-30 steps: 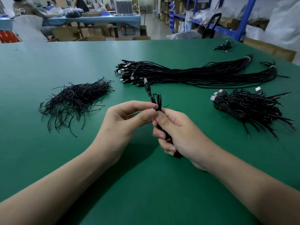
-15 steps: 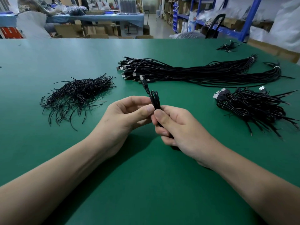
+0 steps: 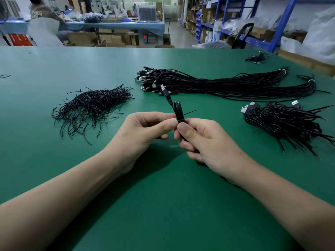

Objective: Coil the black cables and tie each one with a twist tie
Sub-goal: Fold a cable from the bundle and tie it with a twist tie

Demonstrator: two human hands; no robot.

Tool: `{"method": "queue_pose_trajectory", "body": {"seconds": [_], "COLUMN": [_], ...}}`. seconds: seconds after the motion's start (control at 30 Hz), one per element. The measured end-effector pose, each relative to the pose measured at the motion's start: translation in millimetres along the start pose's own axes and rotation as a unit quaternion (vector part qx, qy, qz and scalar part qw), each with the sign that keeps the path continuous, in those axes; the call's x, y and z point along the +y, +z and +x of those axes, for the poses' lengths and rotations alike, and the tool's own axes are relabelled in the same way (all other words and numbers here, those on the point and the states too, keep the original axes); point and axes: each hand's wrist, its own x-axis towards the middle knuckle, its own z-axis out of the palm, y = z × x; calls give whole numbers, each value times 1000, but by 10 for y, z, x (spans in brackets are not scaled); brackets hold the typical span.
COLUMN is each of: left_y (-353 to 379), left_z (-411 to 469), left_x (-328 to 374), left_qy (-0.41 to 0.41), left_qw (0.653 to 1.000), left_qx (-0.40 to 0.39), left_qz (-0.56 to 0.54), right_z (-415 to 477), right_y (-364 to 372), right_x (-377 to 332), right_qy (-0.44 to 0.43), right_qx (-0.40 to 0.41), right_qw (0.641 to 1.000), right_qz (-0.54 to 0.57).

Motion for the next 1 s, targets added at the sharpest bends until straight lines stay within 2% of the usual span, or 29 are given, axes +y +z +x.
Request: {"method": "queue_pose_trajectory", "body": {"seconds": [0.13,0.37,0.77,1.0], "left_y": [-63,-136,-129,-134], "left_z": [15,3,16,-1], "left_x": [37,90,15,74], "left_qy": [16,33,-30,-41], "left_qw": [998,990,995,993], "left_qx": [-63,-124,-98,-109], "left_qz": [3,57,-14,-10], "right_z": [-5,-34,-42,-33], "right_y": [-33,-59,-91,-47], "right_x": [1,-24,-58,-20], "right_qy": [29,94,128,115], "right_qx": [-28,-84,-121,-78], "right_qw": [998,986,962,977], "right_qz": [47,109,208,163]}}
